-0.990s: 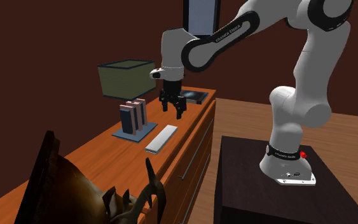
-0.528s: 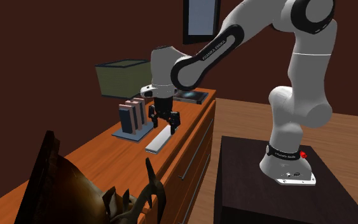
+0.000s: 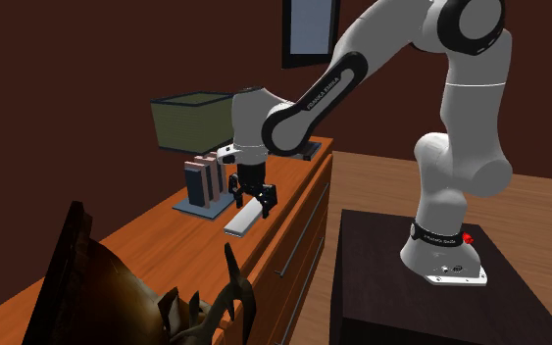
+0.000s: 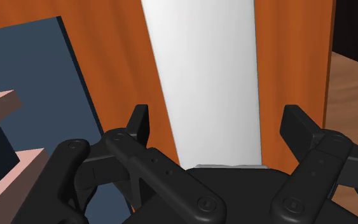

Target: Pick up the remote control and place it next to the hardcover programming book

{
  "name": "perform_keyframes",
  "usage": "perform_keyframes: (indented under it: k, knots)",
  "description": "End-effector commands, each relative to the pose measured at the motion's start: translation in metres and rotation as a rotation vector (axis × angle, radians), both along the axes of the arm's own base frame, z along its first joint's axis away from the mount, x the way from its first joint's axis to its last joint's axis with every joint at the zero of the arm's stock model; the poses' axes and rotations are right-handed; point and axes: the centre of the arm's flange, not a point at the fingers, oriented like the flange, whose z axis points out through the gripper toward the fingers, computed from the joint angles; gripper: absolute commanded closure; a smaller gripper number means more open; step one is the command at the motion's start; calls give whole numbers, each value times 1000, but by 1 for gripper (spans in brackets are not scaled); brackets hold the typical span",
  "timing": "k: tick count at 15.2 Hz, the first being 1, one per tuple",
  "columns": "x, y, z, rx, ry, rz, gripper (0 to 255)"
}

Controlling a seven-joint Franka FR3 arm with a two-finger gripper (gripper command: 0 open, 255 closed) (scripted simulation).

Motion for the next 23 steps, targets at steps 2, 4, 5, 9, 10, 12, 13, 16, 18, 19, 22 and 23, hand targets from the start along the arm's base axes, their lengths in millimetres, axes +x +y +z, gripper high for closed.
perform_keyframes:
  k: [2, 4, 5, 9, 10, 12, 13, 16, 18, 19, 22, 23]
  knots:
    - [0, -1, -1, 0, -1, -1, 0]
    - [0, -1, -1, 0, -1, -1, 0]
    - [0, -1, -1, 0, -1, -1, 0]
    - [0, -1, -1, 0, -1, -1, 255]
    - [0, -1, -1, 0, -1, -1, 255]
    - [0, -1, -1, 0, -1, -1, 255]
    - [0, -1, -1, 0, -1, -1, 255]
    - [0, -1, 4, 0, -1, -1, 255]
    - [0, -1, 15, 0, -1, -1, 255]
    - [0, -1, 20, 0, -1, -1, 255]
    - [0, -1, 36, 0, -1, -1, 255]
    - [0, -1, 41, 0, -1, -1, 255]
